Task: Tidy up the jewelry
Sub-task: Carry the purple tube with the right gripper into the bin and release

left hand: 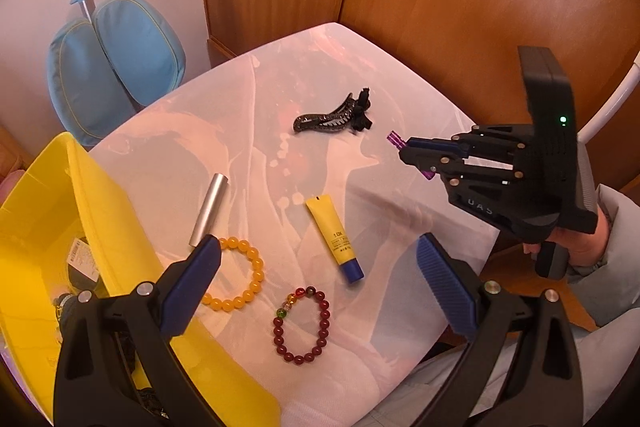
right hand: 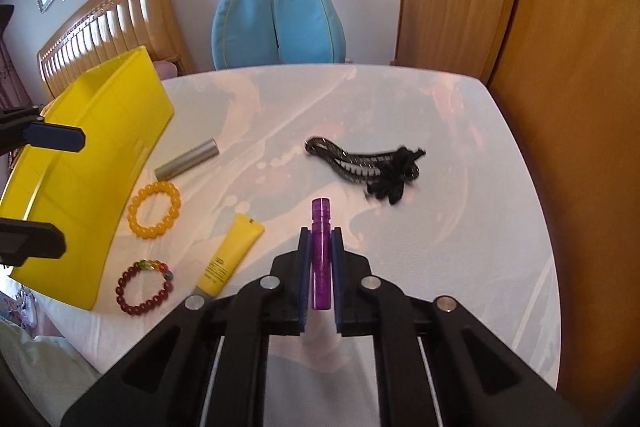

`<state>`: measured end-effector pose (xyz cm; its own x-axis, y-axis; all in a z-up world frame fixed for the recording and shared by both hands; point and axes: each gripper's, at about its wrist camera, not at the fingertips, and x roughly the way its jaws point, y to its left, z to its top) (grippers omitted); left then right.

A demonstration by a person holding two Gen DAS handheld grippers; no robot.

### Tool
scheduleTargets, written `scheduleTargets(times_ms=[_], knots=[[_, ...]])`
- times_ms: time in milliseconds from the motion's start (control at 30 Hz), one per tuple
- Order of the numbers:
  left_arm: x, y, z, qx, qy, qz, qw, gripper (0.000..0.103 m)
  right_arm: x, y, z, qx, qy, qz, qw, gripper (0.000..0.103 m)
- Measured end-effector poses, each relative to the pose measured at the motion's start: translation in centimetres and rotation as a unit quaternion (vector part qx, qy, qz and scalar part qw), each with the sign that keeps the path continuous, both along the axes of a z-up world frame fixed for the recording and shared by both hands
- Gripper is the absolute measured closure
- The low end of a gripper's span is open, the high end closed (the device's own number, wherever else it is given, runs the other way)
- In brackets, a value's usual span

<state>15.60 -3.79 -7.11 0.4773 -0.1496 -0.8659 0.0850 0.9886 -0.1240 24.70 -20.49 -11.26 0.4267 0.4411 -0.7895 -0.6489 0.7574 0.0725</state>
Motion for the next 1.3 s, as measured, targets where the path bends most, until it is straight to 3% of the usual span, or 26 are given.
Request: scheduleTargets(times_ms=[300, 533, 800, 967, 1100, 1300], knots=[[-4.3, 6.1, 3.3, 0.022, -0.054, 0.092, 0.9941, 0.007, -2.4, 6.4, 6.7, 0.059, -0.052, 0.103, 0.992, 0.092], [-10.2, 12.5, 3.5, 0.032, -0.055, 0.204, 0.9769, 0.007, -5.5, 13.7, 8.1, 0.067, -0.059, 0.213, 0.973, 0.092], [-17.0, 17.4, 3.2, 0.042, -0.059, 0.298, 0.9519, 0.007, -8.0, 23.8, 7.5, 0.052, -0.042, 0.32, 0.945, 0.092], [-20.8, 21.5, 2.9, 0.052, -0.057, 0.363, 0.9285, 0.007, -9.4, 29.8, 6.8, 0.027, -0.028, 0.364, 0.931, 0.092], [-23.0, 24.0, 1.9, 0.045, -0.048, 0.395, 0.9161, 0.007, -9.2, 34.9, 5.2, -0.01, -0.001, 0.376, 0.927, 0.092], [-24.0, 25.7, 1.0, 0.025, -0.055, 0.408, 0.911, 0.007, -7.7, 41.8, 0.3, -0.119, 0.041, 0.339, 0.932, 0.092]])
